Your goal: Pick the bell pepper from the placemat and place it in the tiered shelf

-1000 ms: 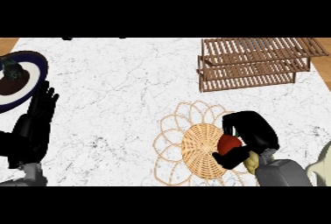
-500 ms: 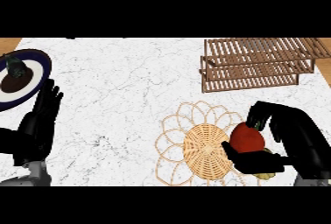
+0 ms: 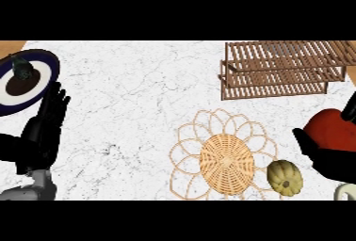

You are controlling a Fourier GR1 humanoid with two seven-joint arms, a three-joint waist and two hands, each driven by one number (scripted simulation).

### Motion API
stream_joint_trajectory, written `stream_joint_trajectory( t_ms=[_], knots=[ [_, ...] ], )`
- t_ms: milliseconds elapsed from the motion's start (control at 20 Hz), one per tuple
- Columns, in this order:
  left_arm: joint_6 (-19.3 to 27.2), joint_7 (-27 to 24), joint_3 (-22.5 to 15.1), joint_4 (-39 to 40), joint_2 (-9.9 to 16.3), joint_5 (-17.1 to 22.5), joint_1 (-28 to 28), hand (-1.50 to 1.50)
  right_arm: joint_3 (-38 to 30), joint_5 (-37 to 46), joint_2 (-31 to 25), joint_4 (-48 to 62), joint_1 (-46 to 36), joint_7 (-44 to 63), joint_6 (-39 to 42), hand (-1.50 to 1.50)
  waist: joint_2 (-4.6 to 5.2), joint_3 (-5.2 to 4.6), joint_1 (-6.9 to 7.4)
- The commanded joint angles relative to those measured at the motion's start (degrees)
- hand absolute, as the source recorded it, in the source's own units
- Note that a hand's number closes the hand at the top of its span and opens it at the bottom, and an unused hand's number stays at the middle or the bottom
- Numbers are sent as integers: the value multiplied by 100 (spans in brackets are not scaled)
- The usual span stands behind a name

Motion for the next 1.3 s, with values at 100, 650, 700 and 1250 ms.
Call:
stream_joint_trajectory(
  t_ms=[100,650,700,1250],
  knots=[
    [-10,98,-78,-205,-65,-154,73,0,-724,-336,-600,810,-820,89,-194,150,15,3,56],
    [-125,93,-7,112,-150,-112,-180,0,-797,304,-953,3500,-1242,-1624,-2157,150,42,4,118],
    [-100,13,24,0,-159,-99,-87,0,-690,449,-929,3951,-1580,-1668,-2363,150,53,4,175],
    [-188,137,204,68,-153,-89,-331,0,-976,88,-1342,5975,-1640,-3298,-3630,150,35,5,87]
  ],
)
